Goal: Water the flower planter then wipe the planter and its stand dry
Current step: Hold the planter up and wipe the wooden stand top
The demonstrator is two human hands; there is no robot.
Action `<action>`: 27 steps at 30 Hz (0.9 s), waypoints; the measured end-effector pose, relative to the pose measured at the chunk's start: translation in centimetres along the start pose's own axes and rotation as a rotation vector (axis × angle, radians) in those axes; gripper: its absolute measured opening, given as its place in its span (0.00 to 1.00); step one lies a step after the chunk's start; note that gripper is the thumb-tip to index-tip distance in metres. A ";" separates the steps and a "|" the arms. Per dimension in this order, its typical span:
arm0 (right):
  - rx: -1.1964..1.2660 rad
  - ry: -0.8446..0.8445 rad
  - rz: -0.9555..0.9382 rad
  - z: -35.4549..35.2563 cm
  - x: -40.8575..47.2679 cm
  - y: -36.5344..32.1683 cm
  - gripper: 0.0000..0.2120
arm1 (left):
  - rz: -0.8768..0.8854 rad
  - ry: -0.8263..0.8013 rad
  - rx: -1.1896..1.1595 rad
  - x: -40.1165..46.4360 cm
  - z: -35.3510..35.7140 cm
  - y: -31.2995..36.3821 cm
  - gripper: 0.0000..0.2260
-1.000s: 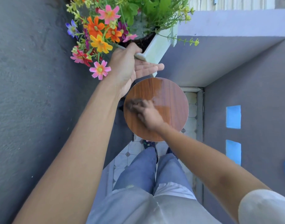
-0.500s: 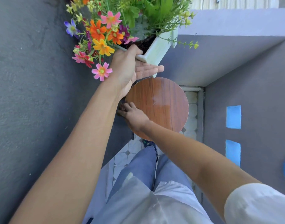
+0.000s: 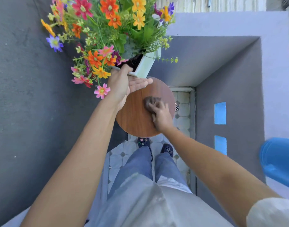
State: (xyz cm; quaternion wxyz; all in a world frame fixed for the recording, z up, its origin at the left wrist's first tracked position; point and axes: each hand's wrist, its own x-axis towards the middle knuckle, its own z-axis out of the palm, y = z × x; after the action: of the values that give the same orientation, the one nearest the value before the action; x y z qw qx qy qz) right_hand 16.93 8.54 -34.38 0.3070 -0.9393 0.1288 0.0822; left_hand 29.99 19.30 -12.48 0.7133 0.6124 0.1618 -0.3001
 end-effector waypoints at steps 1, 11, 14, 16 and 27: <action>-0.022 -0.121 -0.124 0.7 -1.8 -0.1 0.26 | -0.005 0.013 -0.007 -0.3 0.2 -0.8 0.18; 0.038 -0.009 0.116 -4.0 -3.3 6.2 0.23 | -0.074 0.186 -0.100 -5.0 2.2 -8.4 0.06; -0.072 -0.079 0.092 -5.2 -3.5 7.0 0.22 | -0.094 0.256 -0.136 -6.2 3.0 -10.3 0.03; -0.117 -0.190 -0.078 -5.6 -4.8 7.3 0.20 | -0.110 0.289 -0.152 -6.8 3.9 -11.3 0.05; 0.291 0.039 0.253 -4.9 -11.2 7.3 0.16 | -0.235 0.278 -0.187 -7.4 6.4 -17.4 0.20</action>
State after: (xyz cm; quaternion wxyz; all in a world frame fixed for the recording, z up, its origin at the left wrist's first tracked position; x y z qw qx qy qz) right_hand 4.52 2.10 -31.91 0.4242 -0.8629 0.2622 0.0823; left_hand 12.56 13.56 -20.27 0.6978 0.5560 0.3563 -0.2775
